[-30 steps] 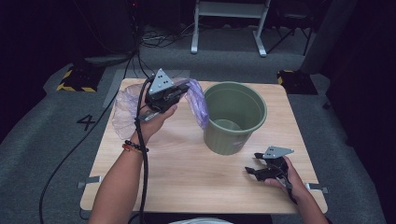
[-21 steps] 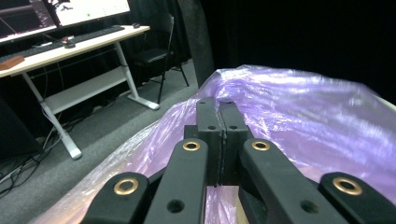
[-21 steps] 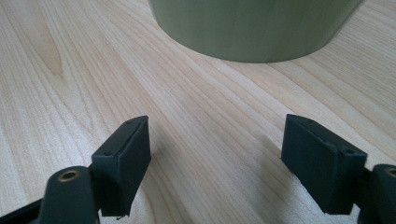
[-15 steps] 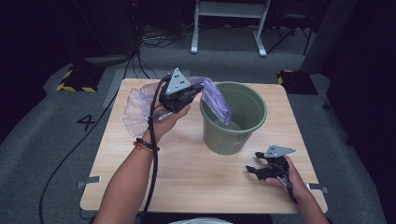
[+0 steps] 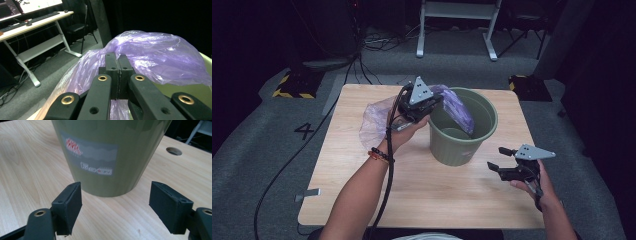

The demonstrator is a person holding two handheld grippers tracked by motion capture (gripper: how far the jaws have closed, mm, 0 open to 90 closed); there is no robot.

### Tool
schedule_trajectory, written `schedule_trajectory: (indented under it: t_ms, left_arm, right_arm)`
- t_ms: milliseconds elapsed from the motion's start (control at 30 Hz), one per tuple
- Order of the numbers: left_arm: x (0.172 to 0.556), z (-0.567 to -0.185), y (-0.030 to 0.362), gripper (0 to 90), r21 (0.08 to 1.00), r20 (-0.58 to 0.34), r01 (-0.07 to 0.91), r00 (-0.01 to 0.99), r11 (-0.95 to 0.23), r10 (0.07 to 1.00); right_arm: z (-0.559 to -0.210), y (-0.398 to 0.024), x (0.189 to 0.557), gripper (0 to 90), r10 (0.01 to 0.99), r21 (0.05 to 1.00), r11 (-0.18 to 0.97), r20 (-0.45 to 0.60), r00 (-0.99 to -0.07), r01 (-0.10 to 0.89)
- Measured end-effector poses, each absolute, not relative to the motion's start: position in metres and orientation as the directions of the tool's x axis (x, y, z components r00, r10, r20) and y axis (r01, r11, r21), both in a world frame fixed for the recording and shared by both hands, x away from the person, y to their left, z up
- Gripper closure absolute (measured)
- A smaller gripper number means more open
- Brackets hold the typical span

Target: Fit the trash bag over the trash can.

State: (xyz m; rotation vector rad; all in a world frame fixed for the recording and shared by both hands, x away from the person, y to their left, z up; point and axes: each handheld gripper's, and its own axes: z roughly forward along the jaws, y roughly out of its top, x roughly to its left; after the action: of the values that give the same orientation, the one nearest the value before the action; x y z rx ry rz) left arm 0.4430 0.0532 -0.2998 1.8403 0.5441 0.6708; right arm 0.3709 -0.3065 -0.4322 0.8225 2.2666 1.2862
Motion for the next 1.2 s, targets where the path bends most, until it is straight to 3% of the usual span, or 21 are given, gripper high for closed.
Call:
schedule_trajectory:
  t_ms: [533, 967, 1200]
  left_arm:
    - [0.440, -0.310, 0.030, 89.5, 0.923, 0.200, 0.057, 0.775, -0.381, 0.600]
    - [0.437, -0.319, 0.027, 89.5, 0.921, 0.193, 0.060, 0.788, -0.385, 0.585]
    - [0.435, -0.322, 0.022, 89.4, 0.918, 0.196, 0.056, 0.796, -0.391, 0.573]
  right_arm:
    - [-0.367, -0.327, 0.379, 28.4, 0.709, 0.932, 0.316, -0.106, -0.697, 0.180]
    - [-0.328, -0.291, 0.378, 29.4, 0.664, 0.949, 0.306, -0.152, -0.732, 0.080]
    - [-0.313, -0.255, 0.384, 29.4, 0.619, 0.932, 0.358, -0.196, -0.761, 0.051]
